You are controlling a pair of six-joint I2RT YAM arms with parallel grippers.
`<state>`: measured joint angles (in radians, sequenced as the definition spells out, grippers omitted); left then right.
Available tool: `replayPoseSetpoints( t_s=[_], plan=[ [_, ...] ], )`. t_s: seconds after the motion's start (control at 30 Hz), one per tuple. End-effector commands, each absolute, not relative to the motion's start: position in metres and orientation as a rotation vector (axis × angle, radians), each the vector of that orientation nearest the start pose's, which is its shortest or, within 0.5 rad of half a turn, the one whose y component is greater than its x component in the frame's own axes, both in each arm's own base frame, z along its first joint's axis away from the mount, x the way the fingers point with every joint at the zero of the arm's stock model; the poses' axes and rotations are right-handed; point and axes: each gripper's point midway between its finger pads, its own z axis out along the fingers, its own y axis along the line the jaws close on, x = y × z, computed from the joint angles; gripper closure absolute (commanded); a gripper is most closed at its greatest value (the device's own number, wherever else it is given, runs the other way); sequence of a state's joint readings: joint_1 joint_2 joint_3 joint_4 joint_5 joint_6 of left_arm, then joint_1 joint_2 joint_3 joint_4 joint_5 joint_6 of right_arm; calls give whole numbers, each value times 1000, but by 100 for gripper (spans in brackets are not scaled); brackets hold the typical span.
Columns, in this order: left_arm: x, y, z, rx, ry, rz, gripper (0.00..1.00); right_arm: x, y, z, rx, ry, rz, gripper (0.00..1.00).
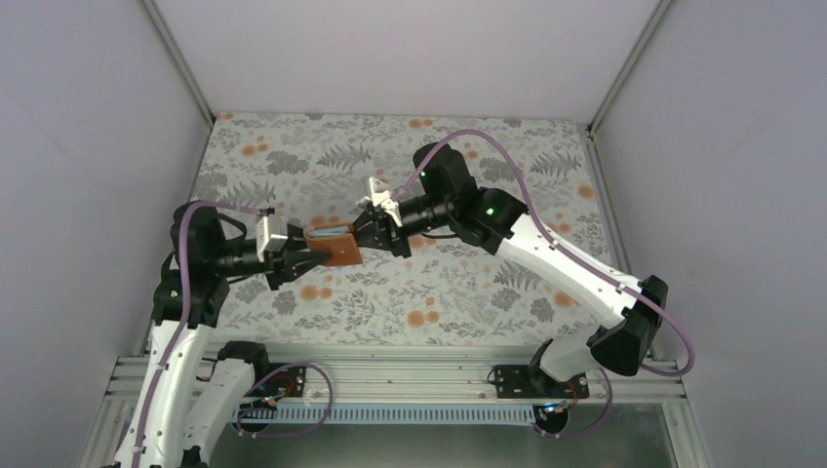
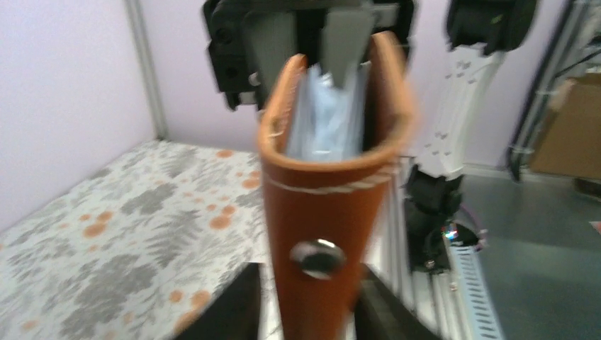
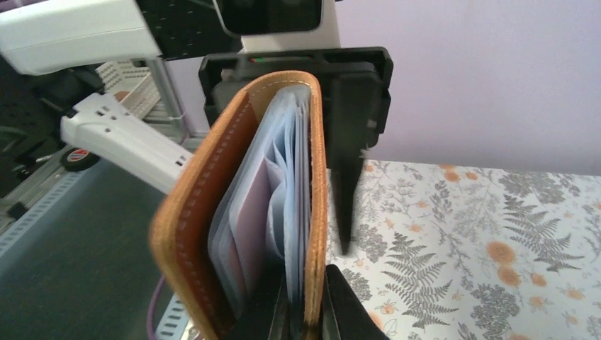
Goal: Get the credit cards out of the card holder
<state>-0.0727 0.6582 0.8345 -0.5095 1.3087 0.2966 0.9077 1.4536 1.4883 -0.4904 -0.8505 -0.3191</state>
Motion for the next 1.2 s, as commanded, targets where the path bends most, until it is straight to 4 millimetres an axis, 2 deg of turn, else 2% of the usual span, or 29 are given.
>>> replayPoseSetpoints(
  t_s=[0.0,0.03,0.1,0.13,0.3,0.43,0.7,0.87,1.0,1.17],
  plan=[
    [188,-166,328,944,1509,-884,39,148,409,378,-1469,1338,1230,96],
    [196,-162,326,905,1535,-849,25,157,409,377,-1424,1386,1214,96],
    [213,-152,321,816,1588,-754,3,175,408,379,-1313,1478,1178,96],
    [218,-147,319,788,1603,-716,0,186,407,379,-1241,1535,1159,96],
    [233,-135,308,737,1640,-601,0,250,399,369,-834,1844,995,96],
    [239,-131,307,696,1653,-585,0,276,395,369,-625,1917,927,96],
    [243,-133,312,685,1643,-607,0,279,409,356,-602,1936,927,96],
    [261,-130,317,559,1664,-663,0,278,419,355,-602,1928,949,96],
    [270,-124,322,525,1674,-616,0,276,425,357,-624,1917,967,96],
    [281,-119,317,476,1694,-591,3,273,432,351,-665,1917,977,96]
  ],
)
